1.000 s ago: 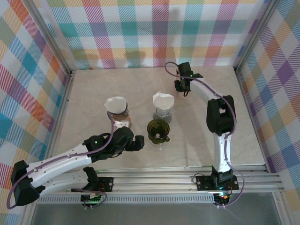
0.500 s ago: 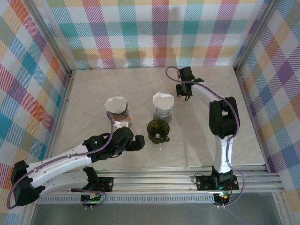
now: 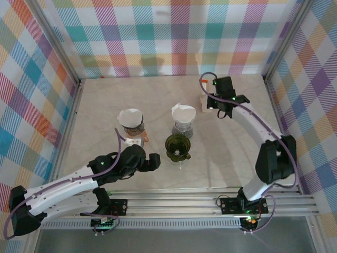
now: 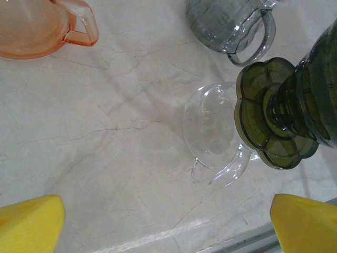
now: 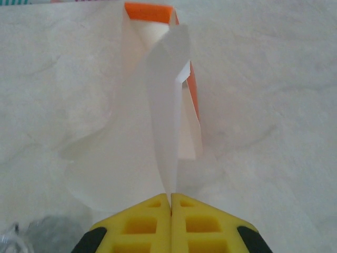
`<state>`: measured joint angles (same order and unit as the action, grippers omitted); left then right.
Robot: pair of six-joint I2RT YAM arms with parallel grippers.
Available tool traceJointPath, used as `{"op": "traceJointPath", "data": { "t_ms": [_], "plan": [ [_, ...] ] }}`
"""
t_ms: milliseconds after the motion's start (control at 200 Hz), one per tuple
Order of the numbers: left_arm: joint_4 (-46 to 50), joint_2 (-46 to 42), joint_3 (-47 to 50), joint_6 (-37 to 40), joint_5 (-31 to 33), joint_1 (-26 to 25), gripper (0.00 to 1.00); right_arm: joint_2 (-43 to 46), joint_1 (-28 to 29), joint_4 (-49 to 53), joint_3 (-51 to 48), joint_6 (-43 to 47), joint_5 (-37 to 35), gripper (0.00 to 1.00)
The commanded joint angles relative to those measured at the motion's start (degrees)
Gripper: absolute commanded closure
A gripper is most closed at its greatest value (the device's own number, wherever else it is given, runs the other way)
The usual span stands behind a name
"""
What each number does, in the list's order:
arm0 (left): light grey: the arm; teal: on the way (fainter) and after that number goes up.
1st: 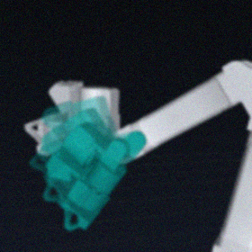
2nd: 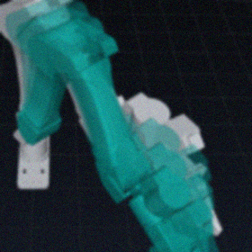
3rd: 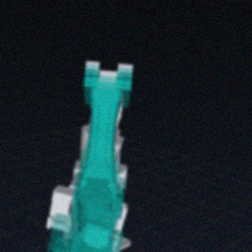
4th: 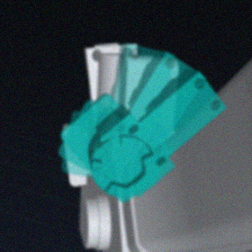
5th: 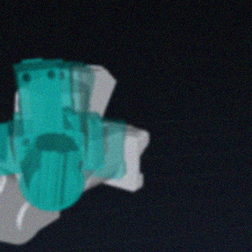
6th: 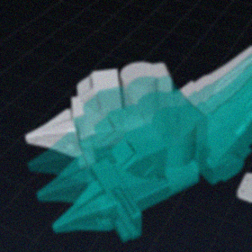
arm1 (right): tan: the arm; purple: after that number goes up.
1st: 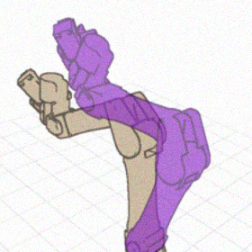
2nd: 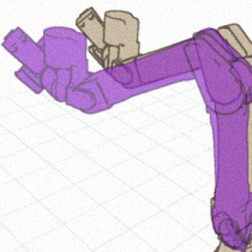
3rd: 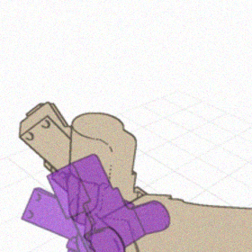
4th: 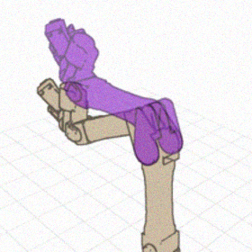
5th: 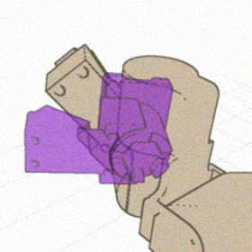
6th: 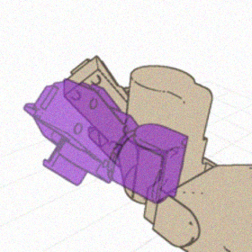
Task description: Place the coffee filter in the dripper
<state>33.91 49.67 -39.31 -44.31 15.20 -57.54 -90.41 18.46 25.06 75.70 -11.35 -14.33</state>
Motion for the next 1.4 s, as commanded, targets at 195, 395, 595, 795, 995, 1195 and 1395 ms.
{"op": "traceJointPath", "data": {
  "t_ms": [195,395,595,795,995,1195,1395],
  "plan": [
    [1.87,-3.31,0.0,1.52,-0.59,0.76,0.0,23.61,6.81,8.47,-8.11,-5.54,-0.09,1.0],
    [4.72,-7.1,-1.95,4.06,0.31,0.76,0.0,31.47,18.33,22.19,-4.33,-8.72,2.4,1.0],
    [5.21,-9.5,-1.91,4.94,1.16,0.76,0.0,31.68,26.34,37.22,4.34,-13.28,7.52,1.0],
    [4.32,-9.43,-1.67,5.43,0.97,0.76,0.0,26.58,28.46,47.65,11.03,-17.33,14.49,1.0],
    [3.84,-10.29,-1.03,5.9,0.72,0.75,0.0,20.26,30.8,52.91,14.6,-19.23,17.05,1.0],
    [2.83,-11.08,-0.16,6.09,0.36,0.78,0.0,14.89,31.08,53.35,20.48,-18.92,17.56,1.0],
    [2.09,-11.35,-0.06,6.75,-0.36,0.76,0.0,9.15,30.68,55.41,24.15,-19.81,18.77,1.0]
  ]
}}
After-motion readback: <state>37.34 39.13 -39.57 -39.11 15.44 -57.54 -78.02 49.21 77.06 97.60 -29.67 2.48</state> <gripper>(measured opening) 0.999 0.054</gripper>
